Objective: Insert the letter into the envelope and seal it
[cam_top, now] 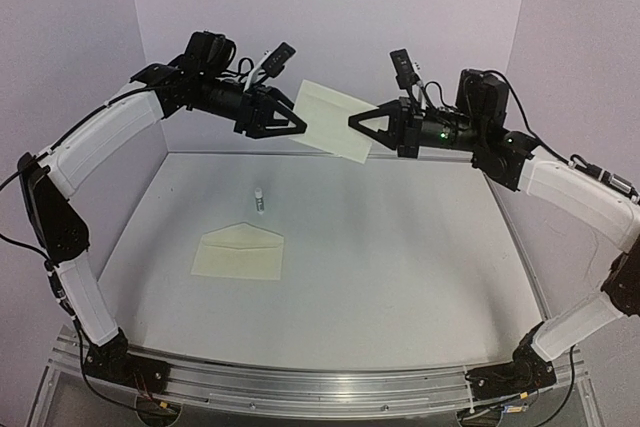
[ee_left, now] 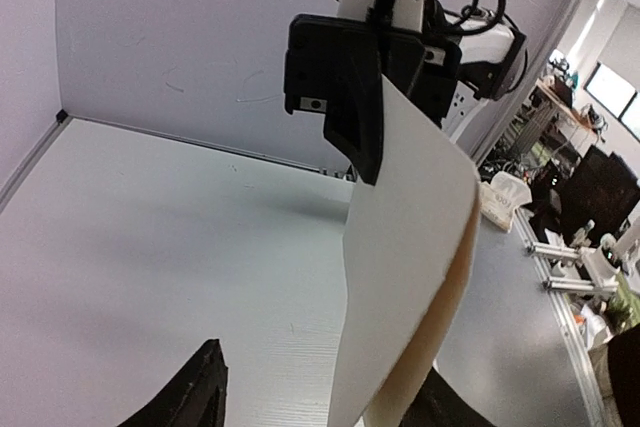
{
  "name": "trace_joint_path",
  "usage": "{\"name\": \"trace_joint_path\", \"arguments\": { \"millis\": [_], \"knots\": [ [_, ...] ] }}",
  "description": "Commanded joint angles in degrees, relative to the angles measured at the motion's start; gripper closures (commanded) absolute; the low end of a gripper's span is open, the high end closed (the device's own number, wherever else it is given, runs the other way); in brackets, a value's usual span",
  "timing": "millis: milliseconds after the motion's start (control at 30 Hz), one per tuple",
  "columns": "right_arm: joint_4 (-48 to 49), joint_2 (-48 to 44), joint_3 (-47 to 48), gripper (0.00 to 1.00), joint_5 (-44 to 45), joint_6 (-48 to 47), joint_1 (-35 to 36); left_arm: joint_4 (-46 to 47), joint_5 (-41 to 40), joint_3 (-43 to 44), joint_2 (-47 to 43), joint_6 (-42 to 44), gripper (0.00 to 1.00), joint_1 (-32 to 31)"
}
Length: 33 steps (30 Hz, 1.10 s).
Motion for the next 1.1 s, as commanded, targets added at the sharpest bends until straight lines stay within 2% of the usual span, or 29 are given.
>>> {"name": "trace_joint_path", "arguments": {
  "millis": [0, 167, 233, 267, 400, 433, 500, 533, 600, 667, 800, 900, 1067],
  "knots": [
    [4.2, 0.7, 0.0, 1.00, -1.8, 1.6, 0.3, 1.7, 1.5, 1.5, 0.1, -0.8, 0.62, -1.0],
    [4.3, 1.7, -0.2, 1.00, -2.1, 2.0, 0.3, 1.8, 3.3, 2.5, 0.3, -0.9, 0.83, -1.1],
    [4.3, 1.9, -0.4, 1.00, -1.6, 1.8, 0.3, 1.5, 3.7, 2.5, 0.2, -0.3, 0.96, -1.3],
    [4.3, 1.9, -0.4, 1.00, -1.5, 1.6, 0.2, 1.0, 3.8, 2.4, 0.2, 0.1, 0.99, -1.3],
    [3.1, 1.7, -0.2, 0.99, -1.1, 1.0, 0.2, -2.1, 2.9, 2.0, -0.4, 4.2, 1.00, -1.3],
    [1.5, 1.6, 0.1, 0.89, -0.1, 0.2, 0.2, -3.0, 1.7, 1.8, -0.6, 5.5, 1.00, -1.3],
    [-4.2, 1.2, 1.6, 0.52, 2.6, -3.2, 0.2, -5.8, -1.9, 1.9, -0.6, 9.2, 1.00, -1.3],
    [-7.4, 0.8, 2.5, 0.40, 4.3, -5.6, 0.2, -7.3, -3.6, 2.1, -0.6, 11.7, 1.00, -1.3],
    [-13.8, 0.4, 4.8, 0.21, 7.5, -10.4, 0.3, -9.8, -7.0, 2.4, -0.5, 16.5, 1.00, -1.4],
    [-20.6, 1.0, 8.0, 0.13, 9.2, -14.9, 0.3, -11.7, -10.8, 2.3, -0.4, 20.8, 1.00, -2.1],
    [-30.1, 4.2, 13.2, 0.14, 8.5, -22.4, 2.2, -15.4, -18.5, 1.5, -0.5, 29.6, 1.00, -6.0],
    [-33.3, 7.4, 16.4, 0.17, 7.4, -24.3, 3.6, -15.6, -18.8, 1.3, -0.5, 30.3, 1.00, -7.0],
    [-35.2, 9.7, 17.3, 0.28, 4.2, -25.1, 4.0, -15.0, -18.5, 2.0, -0.1, 28.6, 1.00, -7.1]
  ]
}}
